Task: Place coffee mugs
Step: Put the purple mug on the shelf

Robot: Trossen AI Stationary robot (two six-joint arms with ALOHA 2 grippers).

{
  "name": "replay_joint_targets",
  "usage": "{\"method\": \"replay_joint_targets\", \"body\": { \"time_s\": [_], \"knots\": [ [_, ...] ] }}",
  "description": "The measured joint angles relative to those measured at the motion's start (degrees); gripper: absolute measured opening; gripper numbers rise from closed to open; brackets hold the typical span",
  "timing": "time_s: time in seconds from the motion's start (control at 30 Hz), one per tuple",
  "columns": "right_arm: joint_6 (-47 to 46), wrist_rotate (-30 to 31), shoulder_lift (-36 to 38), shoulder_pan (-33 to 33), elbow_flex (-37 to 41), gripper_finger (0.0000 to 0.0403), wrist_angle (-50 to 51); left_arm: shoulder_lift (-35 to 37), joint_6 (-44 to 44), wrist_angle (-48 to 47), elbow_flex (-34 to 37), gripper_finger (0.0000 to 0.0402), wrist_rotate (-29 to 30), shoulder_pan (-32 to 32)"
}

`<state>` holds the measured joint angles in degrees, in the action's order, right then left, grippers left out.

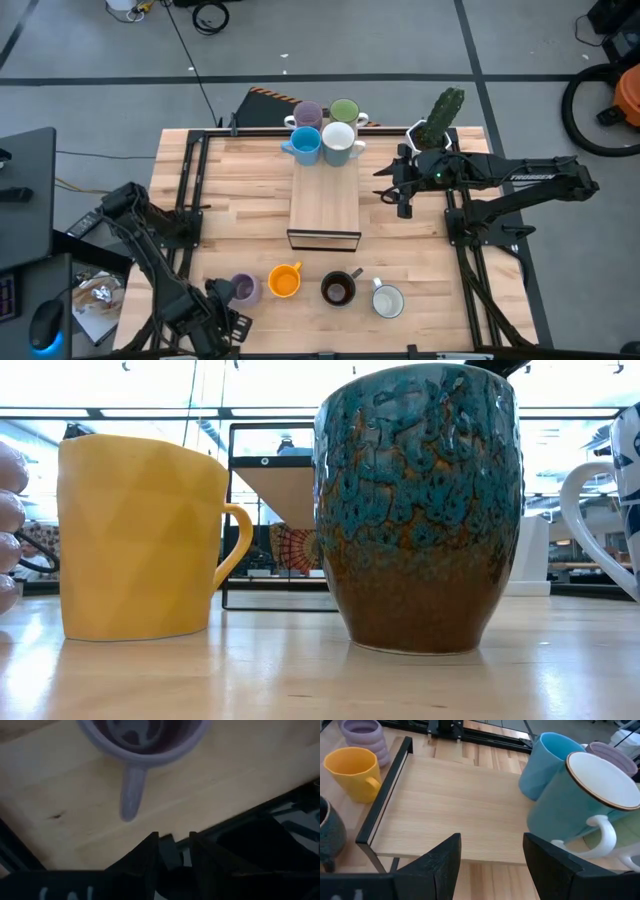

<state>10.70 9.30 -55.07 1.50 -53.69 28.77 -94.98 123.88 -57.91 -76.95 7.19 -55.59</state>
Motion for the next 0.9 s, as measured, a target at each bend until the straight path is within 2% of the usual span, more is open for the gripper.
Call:
{"method": "replay_joint_targets", "body": {
  "time_s": [0.3, 0.43, 0.6, 0.73, 0.9],
  "knots": [
    [0.0, -0.11, -0.02, 0.0, 0.0, 0.0219, 0.02, -0.39, -1.53, -0.25, 0.0, 0.0125, -0.93, -0.24],
    [0.0, -0.22, -0.03, 0.02, 0.0, 0.0219, 0.0, -0.79, -1.73, -2.47, 0.13, 0.0161, -3.18, -0.38],
    [0.12, -0.42, -0.04, 0.02, 0.0, 0.0219, -0.02, -2.13, -1.93, -7.02, 0.24, 0.0226, -4.52, -0.73],
    [0.28, -0.44, -0.04, 0.02, 0.0, 0.0219, -0.03, -2.32, -3.19, -7.42, 0.24, 0.0264, -2.51, -1.27],
    [0.18, -0.52, -0.04, 0.02, 0.41, 0.0219, -0.69, -2.84, -3.08, -8.03, 0.5, 0.0265, 3.64, -3.06]
  ]
}}
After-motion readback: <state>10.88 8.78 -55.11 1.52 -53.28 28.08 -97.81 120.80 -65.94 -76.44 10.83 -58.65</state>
